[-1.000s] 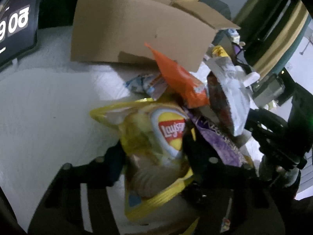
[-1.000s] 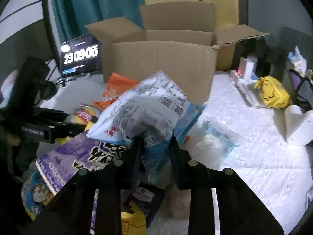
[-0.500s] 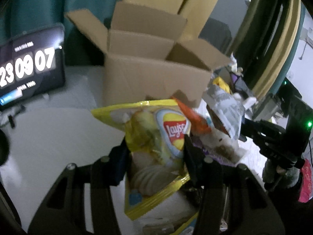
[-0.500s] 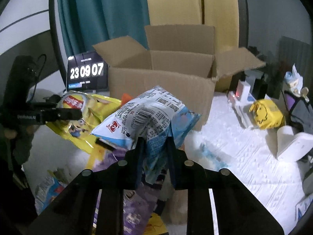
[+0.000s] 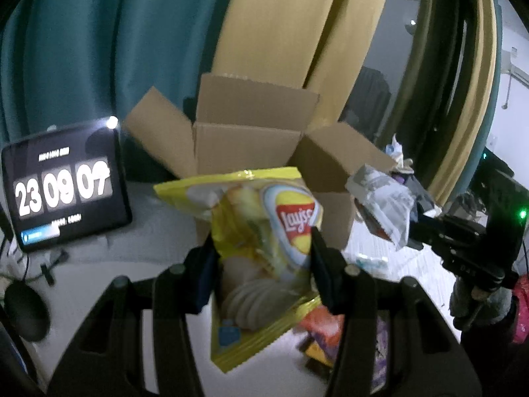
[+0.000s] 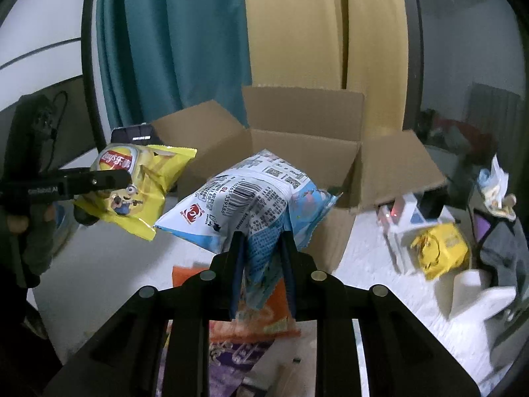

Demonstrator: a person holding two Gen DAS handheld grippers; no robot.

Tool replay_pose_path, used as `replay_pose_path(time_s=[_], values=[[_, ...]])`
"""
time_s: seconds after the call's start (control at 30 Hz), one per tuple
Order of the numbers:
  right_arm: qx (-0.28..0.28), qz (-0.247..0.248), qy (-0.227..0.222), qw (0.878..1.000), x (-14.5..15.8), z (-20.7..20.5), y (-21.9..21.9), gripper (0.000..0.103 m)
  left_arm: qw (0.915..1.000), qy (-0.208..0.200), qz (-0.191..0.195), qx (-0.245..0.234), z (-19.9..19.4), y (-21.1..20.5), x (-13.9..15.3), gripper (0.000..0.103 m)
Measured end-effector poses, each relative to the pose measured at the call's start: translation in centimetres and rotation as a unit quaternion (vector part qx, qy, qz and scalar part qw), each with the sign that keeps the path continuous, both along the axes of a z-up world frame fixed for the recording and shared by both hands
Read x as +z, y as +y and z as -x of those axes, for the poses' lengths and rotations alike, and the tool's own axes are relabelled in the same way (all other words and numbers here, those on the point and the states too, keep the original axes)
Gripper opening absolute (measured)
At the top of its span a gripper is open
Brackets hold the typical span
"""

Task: Organize snacks
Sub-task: 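Lower both held bags into the cardboard box and open both tools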

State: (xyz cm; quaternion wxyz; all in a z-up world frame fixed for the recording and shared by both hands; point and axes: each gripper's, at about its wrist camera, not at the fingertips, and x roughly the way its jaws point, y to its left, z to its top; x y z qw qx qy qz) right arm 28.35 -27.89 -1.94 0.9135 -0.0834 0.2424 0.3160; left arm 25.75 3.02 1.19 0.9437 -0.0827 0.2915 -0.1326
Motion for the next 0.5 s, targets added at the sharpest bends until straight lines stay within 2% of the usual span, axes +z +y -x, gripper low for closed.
replay_pose_path(time_s=[0.33,0.5], values=[[-0.012,-0.015,-0.028,0.999,2.3,-4.7,1.7,0.023,0.9983,-0.049,-0.030,0.007,-4.8,-1.6,1.9,0.052],[-0.032,-0.019,-0.030,0.999,2.6,-7.9,2.2,0.023,0.9981,-0.049,-0.037,0.009,-8.6,-2.1,1.6,0.052]])
